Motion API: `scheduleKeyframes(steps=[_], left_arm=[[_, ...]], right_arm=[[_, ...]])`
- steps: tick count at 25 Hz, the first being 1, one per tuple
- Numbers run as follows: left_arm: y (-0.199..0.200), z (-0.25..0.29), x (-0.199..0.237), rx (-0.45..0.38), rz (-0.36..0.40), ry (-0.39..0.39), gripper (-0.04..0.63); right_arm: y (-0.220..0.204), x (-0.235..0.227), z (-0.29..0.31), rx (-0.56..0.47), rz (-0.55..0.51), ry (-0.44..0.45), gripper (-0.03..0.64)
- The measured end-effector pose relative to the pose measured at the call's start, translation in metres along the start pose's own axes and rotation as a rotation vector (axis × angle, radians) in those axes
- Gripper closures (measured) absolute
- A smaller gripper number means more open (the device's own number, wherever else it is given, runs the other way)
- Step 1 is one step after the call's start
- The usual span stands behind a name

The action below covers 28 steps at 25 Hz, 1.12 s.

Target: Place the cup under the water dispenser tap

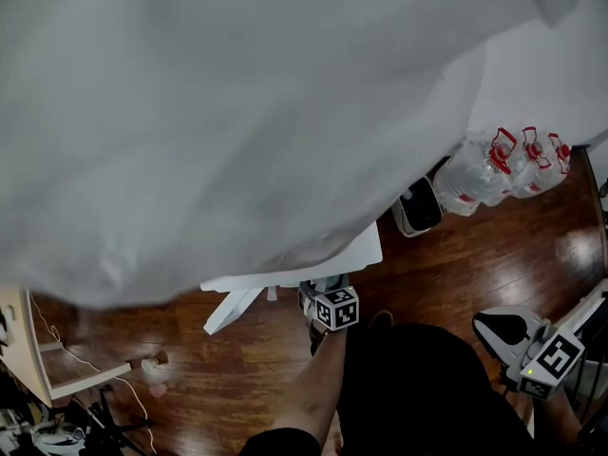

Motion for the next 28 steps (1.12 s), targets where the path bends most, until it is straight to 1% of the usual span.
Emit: scheduleKeyframes(steps=[3, 6, 8, 11, 14, 16, 19, 21, 24, 26, 27, 28], left_arm=[[0.001, -0.001, 0.003, 0.014, -0.005, 0.015, 0.1], [0.001, -0.003, 0.007, 0.028, 0.012, 0.02, 0.096], [0.0, -0.004, 0.009, 0.027, 0.024, 0.012, 0.078], [0.002, -0.007, 0.012, 0.016, 0.046, -0.006, 0.075], [0.009, -0.015, 0.009, 0.012, 0.067, -0.019, 0.063], [0.011, -0.031, 0.004, 0.023, 0.07, -0.034, 0.063], [0.015, -0.071, 0.001, 0.025, 0.1, -0.077, 0.063], [0.018, -0.103, -0.001, 0.013, 0.125, -0.105, 0.063], [0.02, -0.152, -0.004, -0.004, 0.151, -0.128, 0.109], [0.027, -0.186, -0.004, -0.033, 0.176, -0.129, 0.146], [0.032, -0.204, -0.004, -0.058, 0.189, -0.124, 0.175], [0.037, -0.222, -0.004, -0.089, 0.202, -0.117, 0.243]], right_arm=[[0.004, -0.006, -0.003, 0.005, -0.038, 0.009, 0.615], [0.015, -0.005, -0.004, -0.039, -0.027, 0.032, 0.615], [0.014, -0.004, -0.007, -0.032, -0.024, 0.033, 0.615], [0.011, -0.001, -0.012, -0.018, -0.036, 0.024, 0.615], [0.012, -0.002, -0.018, -0.041, 0.015, 0.001, 0.615], [0.015, 0.001, -0.023, -0.056, 0.035, 0.021, 0.615], [0.029, 0.01, -0.033, -0.086, 0.0, 0.07, 0.615], [0.039, 0.009, -0.04, -0.112, -0.004, 0.084, 0.615], [0.043, 0.002, -0.05, -0.142, -0.02, 0.078, 0.615], [0.044, 0.001, -0.054, -0.182, -0.011, 0.077, 0.615], [0.042, 0.002, -0.054, -0.197, -0.002, 0.091, 0.616], [0.04, 0.004, -0.054, -0.205, -0.003, 0.115, 0.616]])
Point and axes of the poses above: the fingertips, and each gripper's own axes: z forward along the fingers, x to its left, y out of its top, the point moved 4 cm from there along -z, backward along the fingers, and after that the axes turned 7 degrees about -z, right-handed, at the moved point
